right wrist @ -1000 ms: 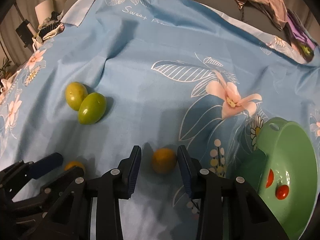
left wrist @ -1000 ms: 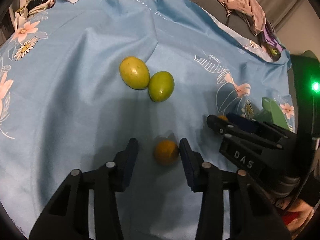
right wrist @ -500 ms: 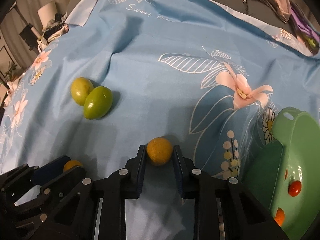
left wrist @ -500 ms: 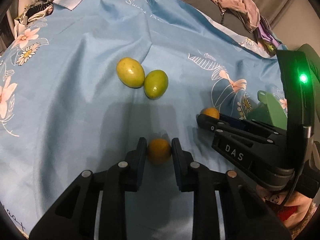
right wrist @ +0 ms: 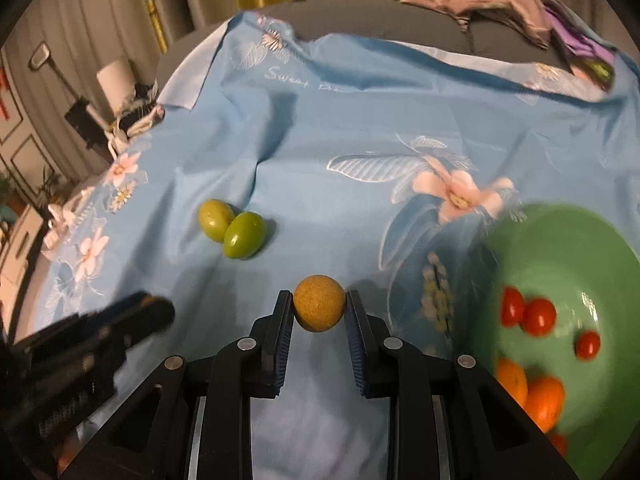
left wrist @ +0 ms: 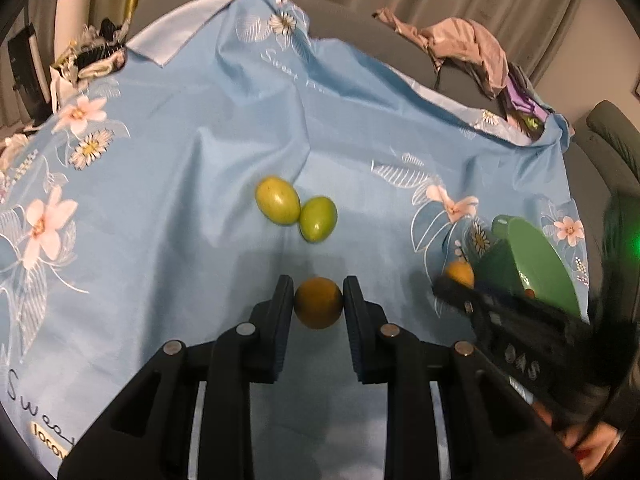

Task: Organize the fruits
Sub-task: 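Grasp a small yellow fruit with the right tool while the left tool grasps the other, then carry the yellow fruit over the bowl with the right tool while the left tool carries its fruit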

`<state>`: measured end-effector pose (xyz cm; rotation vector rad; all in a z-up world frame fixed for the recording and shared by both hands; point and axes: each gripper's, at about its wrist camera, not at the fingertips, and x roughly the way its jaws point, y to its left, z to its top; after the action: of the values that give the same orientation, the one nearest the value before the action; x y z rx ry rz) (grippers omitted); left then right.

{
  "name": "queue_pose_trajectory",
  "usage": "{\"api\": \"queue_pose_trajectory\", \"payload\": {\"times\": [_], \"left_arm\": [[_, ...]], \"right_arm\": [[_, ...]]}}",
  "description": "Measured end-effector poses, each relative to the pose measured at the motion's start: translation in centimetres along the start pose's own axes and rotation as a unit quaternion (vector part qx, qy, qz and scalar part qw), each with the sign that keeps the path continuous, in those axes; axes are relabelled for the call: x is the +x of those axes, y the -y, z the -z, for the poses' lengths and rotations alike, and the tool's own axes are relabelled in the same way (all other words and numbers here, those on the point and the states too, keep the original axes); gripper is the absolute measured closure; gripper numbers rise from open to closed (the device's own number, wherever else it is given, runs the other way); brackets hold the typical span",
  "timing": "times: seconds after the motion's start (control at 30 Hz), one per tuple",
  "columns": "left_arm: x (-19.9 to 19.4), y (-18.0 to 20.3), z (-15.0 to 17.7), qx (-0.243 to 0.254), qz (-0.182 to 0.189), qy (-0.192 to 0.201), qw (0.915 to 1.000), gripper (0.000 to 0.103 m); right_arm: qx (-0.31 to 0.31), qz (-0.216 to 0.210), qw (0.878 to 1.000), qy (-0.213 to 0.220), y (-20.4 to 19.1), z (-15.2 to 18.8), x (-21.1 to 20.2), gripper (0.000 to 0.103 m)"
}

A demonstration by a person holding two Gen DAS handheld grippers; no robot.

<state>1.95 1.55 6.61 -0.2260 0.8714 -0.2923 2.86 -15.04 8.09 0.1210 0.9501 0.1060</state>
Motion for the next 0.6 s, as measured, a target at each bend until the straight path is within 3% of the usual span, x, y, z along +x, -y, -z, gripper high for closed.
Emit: {"api": "queue_pose_trajectory", "payload": {"times": [0.27, 0.4, 0.5, 0.6], "left_arm": [[-1.2, 0.9, 0.0, 0.01, 0.007, 0.014, 0.9998, 0.078], [-2.7, 1.8, 0.2, 0.005, 0.039, 0.026, 0.9989, 0.078], [-3.7, 2.8, 0.5, 0.02, 0.035, 0.042, 0.9983, 0.078], [-4.3, 3.9, 0.7, 0.037, 0.039, 0.05, 0.9973, 0.077]], "right_arm": [[0.013, -0.032, 0.999, 0.027, -0.2, 1.0, -1.1, 0.075], [0.005, -0.023, 0.999, 0.041, -0.5, 0.8, -2.3, 0.075], [0.019, -0.037, 0.997, 0.057, 0.0, 0.7, -3.7, 0.075], [0.024, -0.025, 0.997, 0.075, 0.6, 0.7, -5.2, 0.075]]}}
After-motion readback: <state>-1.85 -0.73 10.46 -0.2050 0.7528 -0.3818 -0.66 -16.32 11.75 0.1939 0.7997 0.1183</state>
